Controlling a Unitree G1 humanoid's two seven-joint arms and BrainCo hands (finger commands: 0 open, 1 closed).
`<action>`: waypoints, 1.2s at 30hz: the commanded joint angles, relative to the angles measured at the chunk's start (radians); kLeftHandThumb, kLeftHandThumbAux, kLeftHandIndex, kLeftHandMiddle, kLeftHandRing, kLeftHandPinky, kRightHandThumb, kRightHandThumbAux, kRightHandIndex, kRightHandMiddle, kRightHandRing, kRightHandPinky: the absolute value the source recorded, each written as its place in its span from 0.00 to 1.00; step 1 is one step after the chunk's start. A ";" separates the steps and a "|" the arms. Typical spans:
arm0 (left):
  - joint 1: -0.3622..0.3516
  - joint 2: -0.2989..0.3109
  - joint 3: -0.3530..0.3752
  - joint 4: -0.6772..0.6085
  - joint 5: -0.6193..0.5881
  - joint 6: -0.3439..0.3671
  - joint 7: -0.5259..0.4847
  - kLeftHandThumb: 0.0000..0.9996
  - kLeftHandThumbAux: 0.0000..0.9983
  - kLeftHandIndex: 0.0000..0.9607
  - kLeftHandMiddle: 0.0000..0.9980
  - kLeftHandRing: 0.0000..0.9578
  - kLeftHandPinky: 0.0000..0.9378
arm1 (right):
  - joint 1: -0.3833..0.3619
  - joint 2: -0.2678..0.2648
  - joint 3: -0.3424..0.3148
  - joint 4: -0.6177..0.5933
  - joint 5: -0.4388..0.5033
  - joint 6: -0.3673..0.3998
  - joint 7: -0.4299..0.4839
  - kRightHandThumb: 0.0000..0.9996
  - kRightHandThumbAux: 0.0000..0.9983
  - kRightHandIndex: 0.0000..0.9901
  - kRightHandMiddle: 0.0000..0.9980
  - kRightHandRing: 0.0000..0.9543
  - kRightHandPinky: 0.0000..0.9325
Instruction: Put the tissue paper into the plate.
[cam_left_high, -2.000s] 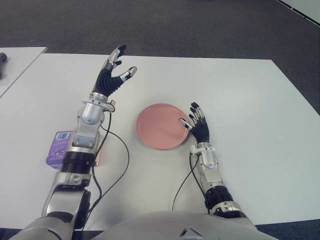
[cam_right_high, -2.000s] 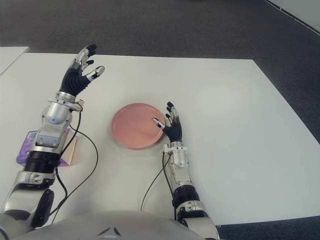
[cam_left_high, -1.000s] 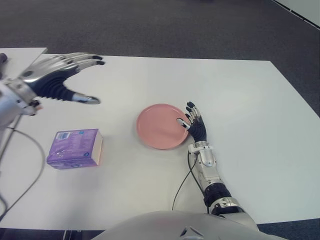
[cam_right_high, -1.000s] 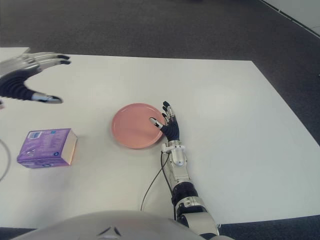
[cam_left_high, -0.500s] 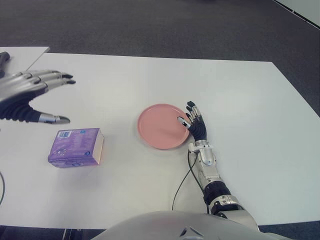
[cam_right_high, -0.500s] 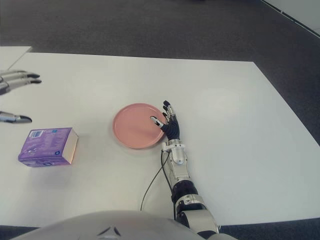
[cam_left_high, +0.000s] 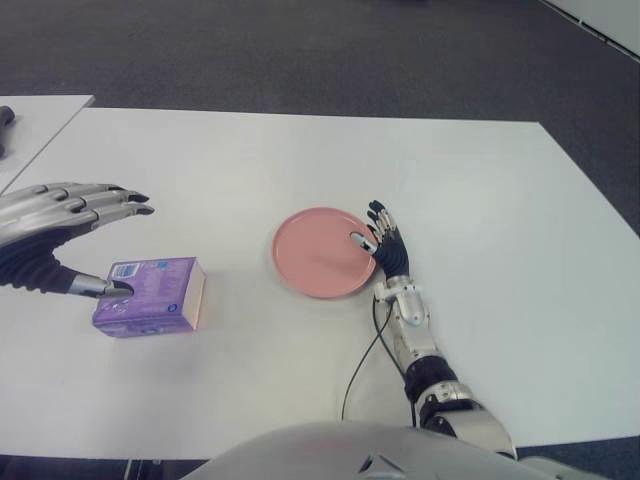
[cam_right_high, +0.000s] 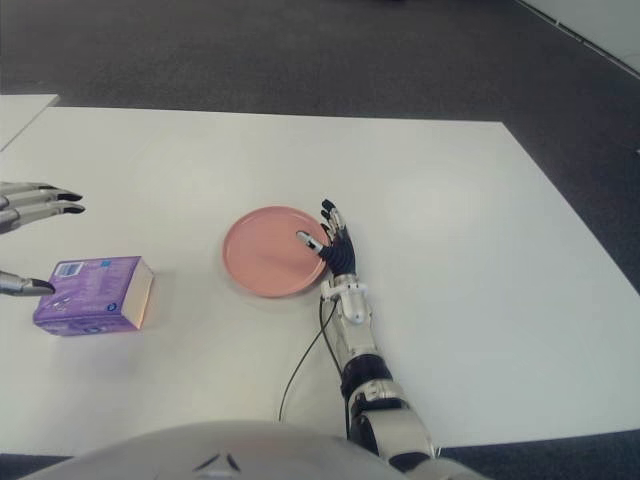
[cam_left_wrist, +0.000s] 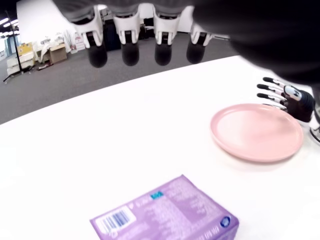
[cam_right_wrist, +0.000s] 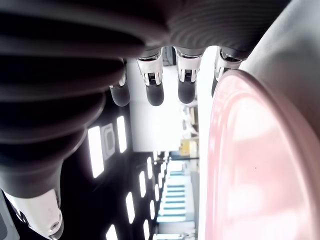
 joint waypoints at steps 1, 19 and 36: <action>0.048 -0.015 0.014 0.001 0.008 -0.008 -0.051 0.13 0.22 0.00 0.00 0.00 0.00 | 0.067 -0.005 -0.024 0.154 0.022 0.007 0.040 0.16 0.66 0.05 0.02 0.00 0.04; 0.097 -0.064 -0.069 -0.043 0.066 0.024 -0.083 0.15 0.21 0.00 0.00 0.00 0.00 | 0.053 -0.009 -0.060 0.217 0.033 -0.086 0.100 0.11 0.67 0.05 0.01 0.00 0.04; 0.036 -0.113 -0.140 0.026 0.126 -0.014 0.042 0.16 0.18 0.00 0.00 0.00 0.00 | 0.051 -0.003 -0.086 0.218 0.035 -0.090 0.107 0.10 0.70 0.06 0.03 0.01 0.06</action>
